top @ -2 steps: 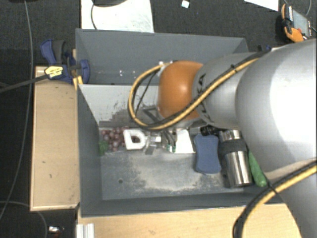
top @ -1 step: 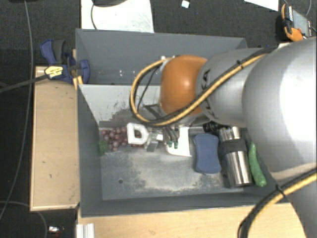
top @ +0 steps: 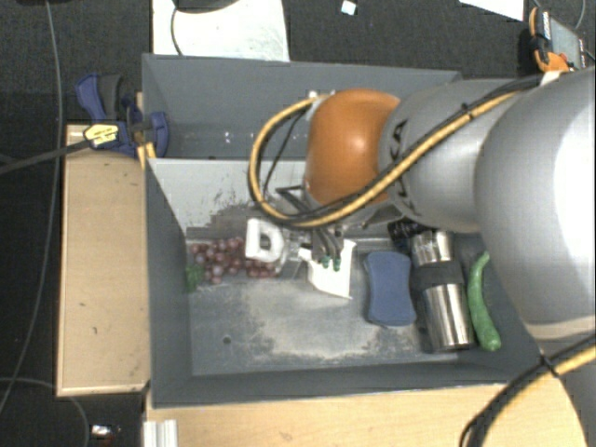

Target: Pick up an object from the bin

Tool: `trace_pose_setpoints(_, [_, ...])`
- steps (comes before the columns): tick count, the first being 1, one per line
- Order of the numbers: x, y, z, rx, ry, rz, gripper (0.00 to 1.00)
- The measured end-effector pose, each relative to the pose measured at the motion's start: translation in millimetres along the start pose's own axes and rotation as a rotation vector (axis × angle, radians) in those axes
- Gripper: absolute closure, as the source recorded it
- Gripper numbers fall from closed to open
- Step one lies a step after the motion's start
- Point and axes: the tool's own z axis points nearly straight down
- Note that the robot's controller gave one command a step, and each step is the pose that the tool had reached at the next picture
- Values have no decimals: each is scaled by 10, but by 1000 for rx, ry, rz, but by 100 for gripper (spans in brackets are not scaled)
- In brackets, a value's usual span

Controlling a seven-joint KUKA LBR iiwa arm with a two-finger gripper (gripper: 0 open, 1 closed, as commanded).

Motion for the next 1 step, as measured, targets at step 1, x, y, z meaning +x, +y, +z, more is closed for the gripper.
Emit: trace_pose_setpoints(1, [-13, 4, -255, -2, -5, -2, 100])
